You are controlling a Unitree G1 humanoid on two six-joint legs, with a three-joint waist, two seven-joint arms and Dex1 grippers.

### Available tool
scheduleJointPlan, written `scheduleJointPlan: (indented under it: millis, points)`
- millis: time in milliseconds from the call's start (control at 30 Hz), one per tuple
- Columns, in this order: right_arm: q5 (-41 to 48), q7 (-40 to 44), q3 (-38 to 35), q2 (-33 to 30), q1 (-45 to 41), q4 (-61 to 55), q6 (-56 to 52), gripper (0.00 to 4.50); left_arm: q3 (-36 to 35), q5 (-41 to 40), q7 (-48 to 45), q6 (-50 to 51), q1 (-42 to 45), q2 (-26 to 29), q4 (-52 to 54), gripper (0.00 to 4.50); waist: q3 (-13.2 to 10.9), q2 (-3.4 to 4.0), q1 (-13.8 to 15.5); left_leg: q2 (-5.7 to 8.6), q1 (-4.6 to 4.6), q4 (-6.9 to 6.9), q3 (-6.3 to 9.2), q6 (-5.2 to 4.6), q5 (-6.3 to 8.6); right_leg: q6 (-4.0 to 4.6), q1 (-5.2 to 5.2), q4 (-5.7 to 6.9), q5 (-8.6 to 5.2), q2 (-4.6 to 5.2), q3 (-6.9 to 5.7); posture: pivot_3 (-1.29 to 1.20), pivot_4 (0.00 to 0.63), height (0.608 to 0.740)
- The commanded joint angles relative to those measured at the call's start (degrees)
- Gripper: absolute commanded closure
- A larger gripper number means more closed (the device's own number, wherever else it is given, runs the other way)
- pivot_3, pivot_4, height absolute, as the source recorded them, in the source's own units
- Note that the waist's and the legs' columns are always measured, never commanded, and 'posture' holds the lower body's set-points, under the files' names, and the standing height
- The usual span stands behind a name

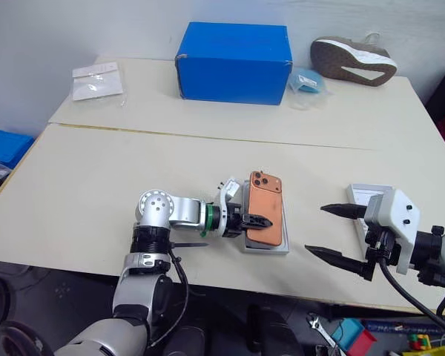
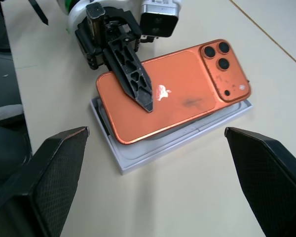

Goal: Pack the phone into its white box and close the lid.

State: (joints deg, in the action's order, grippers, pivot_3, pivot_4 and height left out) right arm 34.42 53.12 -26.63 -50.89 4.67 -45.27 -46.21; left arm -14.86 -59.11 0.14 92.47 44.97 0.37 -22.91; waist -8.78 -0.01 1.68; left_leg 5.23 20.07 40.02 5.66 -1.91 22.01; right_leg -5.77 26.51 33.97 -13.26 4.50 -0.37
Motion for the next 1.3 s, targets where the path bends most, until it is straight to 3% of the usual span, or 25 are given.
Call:
scheduleJointPlan:
  millis: [33,467,700,933,1300]
  points:
    - [0.5,-1.39,0.7,-0.93,-0.53,-0.88,0.92,0.0,-1.37,-2.93,2.09,0.03,1.01,-0.73,0.91,4.39,0.0,0.0,0.0,0.0,0.0,0.0,0.0,0.01,0.0,0.0,0.0,0.0,0.0,0.0,-0.01,0.0,0.15,0.74]
    - [0.06,-4.36,5.0,-1.04,-2.42,0.28,1.86,0.0,0.62,-6.55,6.31,0.03,-0.54,-1.59,1.22,4.39,0.0,0.0,0.3,0.02,0.0,0.01,0.0,0.02,-0.01,0.0,0.0,-0.01,0.0,0.0,-0.02,0.0,0.15,0.74]
    - [-0.35,-5.29,5.6,-0.7,-1.48,0.26,3.25,0.0,3.26,-11.05,5.53,0.03,0.05,0.65,1.41,2.15,0.0,0.01,0.29,0.02,-0.01,0.02,0.0,0.02,-0.01,0.0,-0.01,0.0,0.0,0.0,-0.01,0.0,0.15,0.74]
    - [-0.7,-5.99,5.53,-0.36,-0.11,-0.12,4.92,0.0,10.53,-19.68,3.05,0.03,1.21,7.07,2.08,0.02,0.01,0.01,-0.18,0.01,-0.07,0.02,0.0,0.07,-0.03,0.0,-0.01,0.08,0.0,-0.02,0.01,0.0,0.15,0.74]
    - [-0.92,-6.83,5.48,-0.02,1.68,-0.09,6.99,0.0,14.45,-22.42,0.46,0.03,4.16,11.72,0.43,0.02,0.01,0.01,-0.09,0.06,-0.28,-0.05,-0.02,0.09,-0.03,0.0,-0.07,0.13,0.0,-0.08,0.2,0.0,0.15,0.74]
